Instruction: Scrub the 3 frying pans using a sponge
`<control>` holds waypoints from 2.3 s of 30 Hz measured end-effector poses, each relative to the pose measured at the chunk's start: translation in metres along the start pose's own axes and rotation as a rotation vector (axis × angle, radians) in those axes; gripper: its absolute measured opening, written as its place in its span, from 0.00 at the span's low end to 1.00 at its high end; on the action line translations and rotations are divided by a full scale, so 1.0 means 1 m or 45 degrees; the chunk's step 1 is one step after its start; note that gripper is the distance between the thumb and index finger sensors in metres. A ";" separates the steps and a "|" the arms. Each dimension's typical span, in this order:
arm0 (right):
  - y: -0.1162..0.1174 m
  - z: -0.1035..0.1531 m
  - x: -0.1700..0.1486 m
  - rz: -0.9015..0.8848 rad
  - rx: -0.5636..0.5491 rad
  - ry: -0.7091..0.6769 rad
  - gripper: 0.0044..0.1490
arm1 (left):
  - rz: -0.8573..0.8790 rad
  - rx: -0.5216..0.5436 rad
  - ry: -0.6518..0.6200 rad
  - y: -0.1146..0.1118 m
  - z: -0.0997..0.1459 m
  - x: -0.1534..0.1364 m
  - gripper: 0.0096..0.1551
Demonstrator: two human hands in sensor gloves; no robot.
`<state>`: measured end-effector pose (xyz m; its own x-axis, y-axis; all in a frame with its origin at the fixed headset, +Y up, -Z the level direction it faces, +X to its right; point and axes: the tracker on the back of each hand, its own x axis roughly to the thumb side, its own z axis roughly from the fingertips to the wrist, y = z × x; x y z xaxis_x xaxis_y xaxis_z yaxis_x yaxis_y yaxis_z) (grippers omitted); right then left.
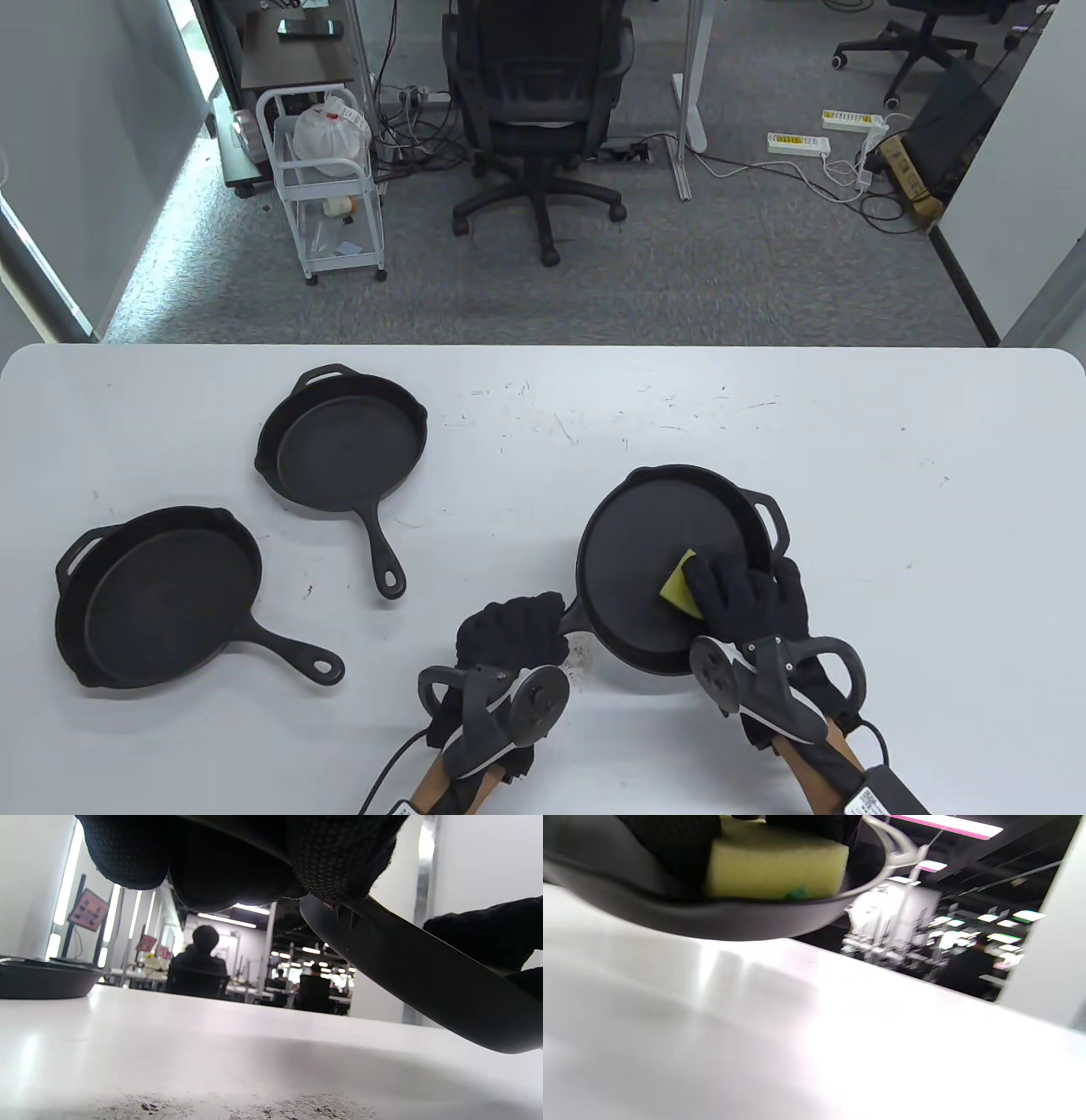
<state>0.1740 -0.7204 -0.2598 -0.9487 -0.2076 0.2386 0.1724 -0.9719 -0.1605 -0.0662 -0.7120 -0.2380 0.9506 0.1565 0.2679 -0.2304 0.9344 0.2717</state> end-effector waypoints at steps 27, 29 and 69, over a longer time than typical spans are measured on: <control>0.000 -0.005 0.020 0.055 -0.049 -0.098 0.49 | 0.030 0.026 0.052 0.001 -0.005 -0.004 0.35; -0.004 -0.002 0.034 0.077 -0.112 -0.155 0.50 | 0.048 0.009 0.031 0.001 -0.004 0.000 0.35; 0.007 -0.013 -0.009 0.048 -0.069 0.178 0.50 | 0.015 -0.064 0.065 0.011 -0.003 -0.002 0.36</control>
<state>0.1805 -0.7238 -0.2753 -0.9701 -0.2228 0.0961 0.1977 -0.9554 -0.2192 -0.0698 -0.7014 -0.2384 0.9576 0.1828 0.2228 -0.2323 0.9471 0.2215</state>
